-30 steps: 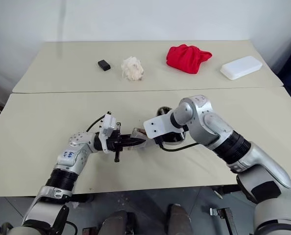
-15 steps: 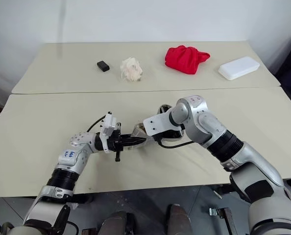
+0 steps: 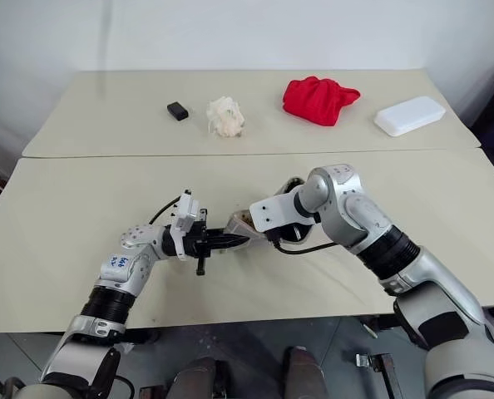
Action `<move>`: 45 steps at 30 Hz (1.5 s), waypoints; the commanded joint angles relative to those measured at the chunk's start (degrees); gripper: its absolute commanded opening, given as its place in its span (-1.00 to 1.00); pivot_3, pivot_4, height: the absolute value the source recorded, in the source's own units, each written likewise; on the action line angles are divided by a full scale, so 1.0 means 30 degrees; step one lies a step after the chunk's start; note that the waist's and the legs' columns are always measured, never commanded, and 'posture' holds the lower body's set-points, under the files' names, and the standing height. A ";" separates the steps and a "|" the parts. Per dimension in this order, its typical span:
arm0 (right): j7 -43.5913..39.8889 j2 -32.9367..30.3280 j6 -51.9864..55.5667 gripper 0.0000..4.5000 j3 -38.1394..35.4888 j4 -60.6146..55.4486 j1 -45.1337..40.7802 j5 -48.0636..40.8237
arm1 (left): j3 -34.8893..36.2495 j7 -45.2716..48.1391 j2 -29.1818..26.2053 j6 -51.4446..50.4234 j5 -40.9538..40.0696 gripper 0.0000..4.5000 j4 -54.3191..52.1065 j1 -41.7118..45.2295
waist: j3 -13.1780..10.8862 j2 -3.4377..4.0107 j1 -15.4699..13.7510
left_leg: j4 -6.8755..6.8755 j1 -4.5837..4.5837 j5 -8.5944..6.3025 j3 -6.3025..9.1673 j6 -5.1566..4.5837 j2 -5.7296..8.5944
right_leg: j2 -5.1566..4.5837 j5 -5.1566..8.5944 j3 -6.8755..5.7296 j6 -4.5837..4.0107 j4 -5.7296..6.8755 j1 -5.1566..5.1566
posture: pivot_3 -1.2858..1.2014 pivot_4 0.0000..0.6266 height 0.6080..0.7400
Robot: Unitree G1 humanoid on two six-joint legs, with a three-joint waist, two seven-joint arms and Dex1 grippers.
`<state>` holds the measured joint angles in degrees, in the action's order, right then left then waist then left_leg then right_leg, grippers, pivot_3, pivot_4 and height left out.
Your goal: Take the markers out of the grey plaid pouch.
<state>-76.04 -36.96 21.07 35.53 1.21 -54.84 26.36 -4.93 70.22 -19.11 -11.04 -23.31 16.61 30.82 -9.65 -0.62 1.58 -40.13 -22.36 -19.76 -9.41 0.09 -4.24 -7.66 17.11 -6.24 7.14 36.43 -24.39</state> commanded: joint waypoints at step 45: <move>-0.1216 -0.1908 0.3019 -0.74 -0.7154 -0.4993 0.2358 -1.3524 | 0.0629 -0.0178 -0.0828 -0.0310 -0.0590 -1.00 -0.1763 -0.1015 | -0.0009 0.0003 -0.0042 | 0.0014 -0.0001 -0.0001 0.0010 -0.0002 0.0001 | -0.0001 0.0001 -0.0001 -0.0002 -0.0010 -0.0006 | 0.03 -0.52 1.00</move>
<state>-80.39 -42.08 29.54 15.00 -11.35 -46.31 -13.38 -3.26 69.70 -21.13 -12.21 -24.89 13.60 28.41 -9.68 -0.61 1.45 -40.09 -22.36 -19.76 -9.38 0.09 -4.24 -7.66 17.11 -6.25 7.13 36.40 -24.41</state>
